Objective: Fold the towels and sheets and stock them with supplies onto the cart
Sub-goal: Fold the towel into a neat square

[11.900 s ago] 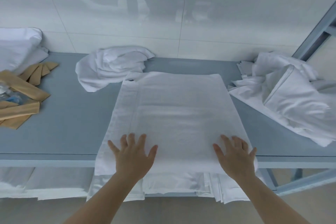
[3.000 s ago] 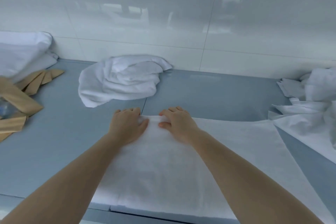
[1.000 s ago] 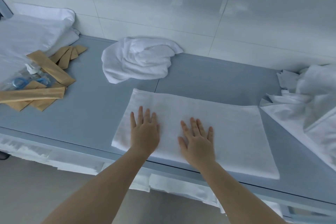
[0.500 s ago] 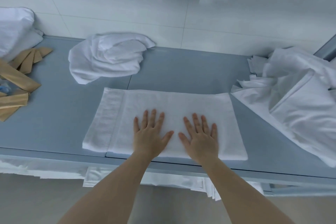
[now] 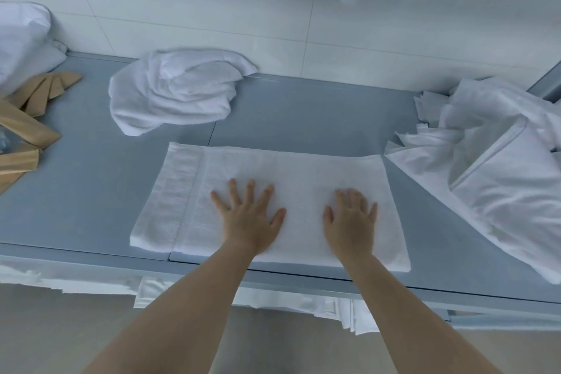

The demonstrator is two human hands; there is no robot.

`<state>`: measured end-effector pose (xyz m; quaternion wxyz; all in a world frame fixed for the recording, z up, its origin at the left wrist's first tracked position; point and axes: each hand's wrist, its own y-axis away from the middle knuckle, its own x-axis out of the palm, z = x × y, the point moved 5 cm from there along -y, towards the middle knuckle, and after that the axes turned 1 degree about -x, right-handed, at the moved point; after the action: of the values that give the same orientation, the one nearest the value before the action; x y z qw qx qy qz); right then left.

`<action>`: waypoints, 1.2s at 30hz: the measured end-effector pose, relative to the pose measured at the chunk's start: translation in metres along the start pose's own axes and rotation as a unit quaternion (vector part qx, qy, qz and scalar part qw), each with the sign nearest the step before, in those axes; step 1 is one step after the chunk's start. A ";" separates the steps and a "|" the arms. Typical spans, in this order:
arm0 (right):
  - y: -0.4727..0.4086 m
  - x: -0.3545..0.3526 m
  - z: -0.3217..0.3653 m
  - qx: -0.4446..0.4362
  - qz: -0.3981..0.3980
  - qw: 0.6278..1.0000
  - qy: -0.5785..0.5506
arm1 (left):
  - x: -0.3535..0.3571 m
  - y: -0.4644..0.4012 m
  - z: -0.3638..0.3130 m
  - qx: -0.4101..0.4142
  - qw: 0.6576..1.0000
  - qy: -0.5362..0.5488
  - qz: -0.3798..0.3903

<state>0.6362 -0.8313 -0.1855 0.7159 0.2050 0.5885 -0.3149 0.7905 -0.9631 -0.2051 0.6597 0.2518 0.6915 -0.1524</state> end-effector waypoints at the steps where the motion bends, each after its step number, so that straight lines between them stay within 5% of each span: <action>1: -0.006 0.003 0.021 -0.055 -0.008 0.998 -0.030 | 0.002 0.000 0.000 0.002 1.000 -0.001 -0.005; 6: -0.042 0.034 0.107 -0.220 0.080 0.967 -0.098 | 0.010 -0.003 0.000 0.012 1.000 -0.020 -0.009; 11: -0.078 0.047 0.084 -0.191 0.103 0.976 -0.010 | 0.013 -0.004 0.001 0.011 1.000 -0.024 -0.012; 22: -0.085 0.009 -0.084 0.013 0.106 0.988 0.114 | 0.011 -0.002 -0.001 0.026 0.999 -0.025 -0.004; 27: -0.028 0.010 -0.070 -0.048 0.104 0.989 0.093 | 0.011 -0.002 -0.002 0.027 0.999 -0.031 -0.002; 33: -0.008 0.007 -0.077 -0.001 0.108 0.988 0.109 | 0.010 -0.009 -0.006 0.060 0.997 -0.038 0.010; 36: -0.012 -0.003 -0.067 -0.036 0.052 0.990 0.124 | 0.010 -0.016 -0.011 0.103 0.993 -0.056 0.020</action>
<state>0.5795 -0.7949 -0.1967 0.6596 0.2470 0.6722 -0.2280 0.7725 -0.9694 -0.2157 0.6704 0.3236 0.6291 -0.2238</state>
